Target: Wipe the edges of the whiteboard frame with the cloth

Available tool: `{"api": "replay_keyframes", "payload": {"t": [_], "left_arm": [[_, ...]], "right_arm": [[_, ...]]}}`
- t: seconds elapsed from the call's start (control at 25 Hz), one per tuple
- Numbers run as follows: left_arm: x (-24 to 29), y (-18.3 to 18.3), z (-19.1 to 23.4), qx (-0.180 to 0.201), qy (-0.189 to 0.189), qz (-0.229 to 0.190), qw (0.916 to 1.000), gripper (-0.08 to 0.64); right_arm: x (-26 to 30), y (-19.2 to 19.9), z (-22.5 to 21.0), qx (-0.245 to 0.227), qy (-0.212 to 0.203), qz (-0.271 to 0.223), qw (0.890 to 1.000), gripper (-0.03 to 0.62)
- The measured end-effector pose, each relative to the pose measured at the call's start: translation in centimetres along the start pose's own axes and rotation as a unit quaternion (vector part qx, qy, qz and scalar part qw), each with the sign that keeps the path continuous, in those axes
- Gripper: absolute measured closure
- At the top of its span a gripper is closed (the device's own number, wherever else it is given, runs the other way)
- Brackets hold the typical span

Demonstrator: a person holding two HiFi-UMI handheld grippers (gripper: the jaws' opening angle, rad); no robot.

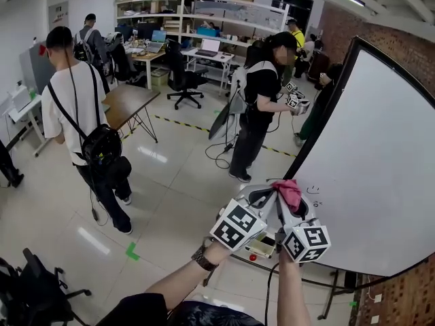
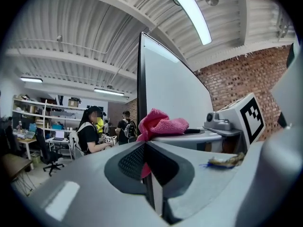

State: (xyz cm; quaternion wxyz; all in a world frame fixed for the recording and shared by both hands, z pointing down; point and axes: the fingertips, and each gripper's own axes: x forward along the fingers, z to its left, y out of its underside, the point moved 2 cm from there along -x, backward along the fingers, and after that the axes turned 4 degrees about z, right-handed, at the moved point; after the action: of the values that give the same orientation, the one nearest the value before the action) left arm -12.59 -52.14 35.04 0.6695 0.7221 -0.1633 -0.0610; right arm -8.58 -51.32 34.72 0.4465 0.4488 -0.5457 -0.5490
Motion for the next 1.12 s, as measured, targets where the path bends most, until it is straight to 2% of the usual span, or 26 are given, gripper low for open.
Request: {"api": "replay_keyframes", "payload": {"t": [0.24, 0.68, 0.96, 1.12], "left_arm": [[0.1, -4.7, 0.4, 0.021, -0.005, -0.024, 0.9995, 0.558], [-1.4, -10.0, -0.1, 0.077, -0.034, -0.058, 0.9948, 0.56], [-1.7, -15.2, -0.6, 0.081, -0.04, -0.086, 0.9921, 0.56], [-2.3, -16.1, -1.0, 0.106, -0.051, -0.092, 0.9889, 0.56]], "right_arm": [[-0.1, -4.6, -0.6, -0.028, 0.003, -0.015, 0.999, 0.468], [-1.1, -10.0, 0.2, -0.043, 0.0, -0.052, 0.998, 0.471], [-1.9, -15.2, -0.3, -0.069, -0.016, -0.069, 0.995, 0.472], [-2.4, -16.2, 0.1, -0.089, -0.022, -0.081, 0.993, 0.474]]}}
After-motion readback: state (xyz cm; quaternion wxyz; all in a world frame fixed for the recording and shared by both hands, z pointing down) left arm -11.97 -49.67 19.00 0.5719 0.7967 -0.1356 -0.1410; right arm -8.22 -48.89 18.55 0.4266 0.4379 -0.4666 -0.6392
